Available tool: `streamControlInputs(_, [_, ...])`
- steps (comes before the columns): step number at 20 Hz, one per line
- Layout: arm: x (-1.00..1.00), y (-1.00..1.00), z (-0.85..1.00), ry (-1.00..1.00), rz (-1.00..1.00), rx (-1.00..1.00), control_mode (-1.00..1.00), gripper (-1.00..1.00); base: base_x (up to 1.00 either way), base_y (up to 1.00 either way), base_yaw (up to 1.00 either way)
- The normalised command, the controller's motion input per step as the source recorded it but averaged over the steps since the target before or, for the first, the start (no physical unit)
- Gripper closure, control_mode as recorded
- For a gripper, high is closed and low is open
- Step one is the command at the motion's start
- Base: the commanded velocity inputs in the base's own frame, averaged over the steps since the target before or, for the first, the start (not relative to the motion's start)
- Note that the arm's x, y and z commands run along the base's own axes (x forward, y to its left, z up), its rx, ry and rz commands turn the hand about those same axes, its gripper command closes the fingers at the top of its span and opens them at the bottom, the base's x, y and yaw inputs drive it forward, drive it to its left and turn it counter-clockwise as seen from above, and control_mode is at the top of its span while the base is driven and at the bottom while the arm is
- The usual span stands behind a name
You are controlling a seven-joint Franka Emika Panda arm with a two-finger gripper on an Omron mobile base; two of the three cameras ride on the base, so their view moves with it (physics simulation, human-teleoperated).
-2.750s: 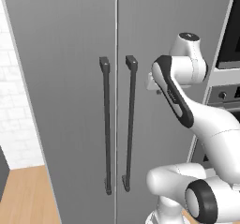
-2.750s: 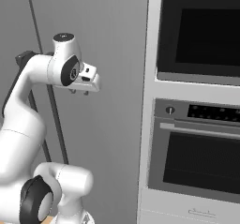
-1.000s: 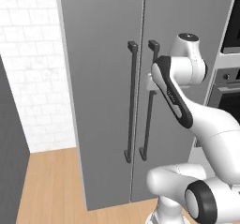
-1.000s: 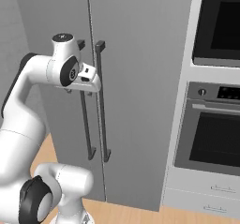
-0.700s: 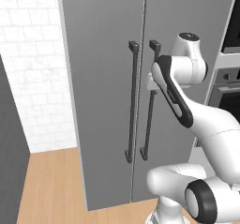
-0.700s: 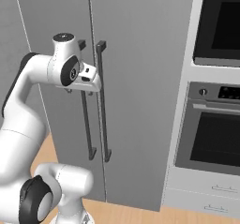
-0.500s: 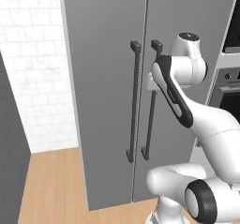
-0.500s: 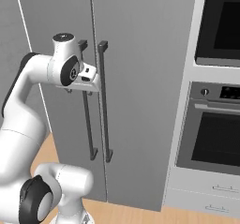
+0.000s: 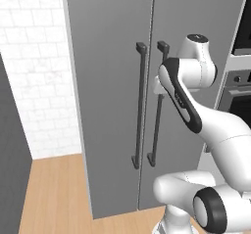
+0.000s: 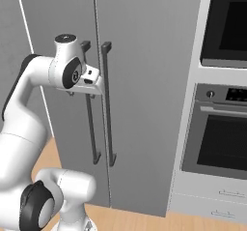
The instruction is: Take the strawberry from the fridge and place it on top of the pancake, located on the dining counter.
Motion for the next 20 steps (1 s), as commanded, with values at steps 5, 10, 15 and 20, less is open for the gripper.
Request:
streamControlInputs(5, [0.0, 0.0, 0.0, 0.0, 0.0, 0.0, 1.0, -1.0, -0.36, 0.0, 0.0])
streamControlInputs(10, [0.0, 0.0, -0.03, -0.04, 0.0, 0.0, -1.0, -1.0, -0.09, 0.01, 0.0])
streamControlInputs(15, [0.38, 0.0, -0.01, -0.3, -0.01, 0.0, -1.0, -1.0, 0.0, 0.0, 0.0])
streamControlInputs(20, [0.23, -0.09, 0.05, -0.41, -0.06, 0.0, -1.0, -1.0, 0.0, 0.0, 0.0])
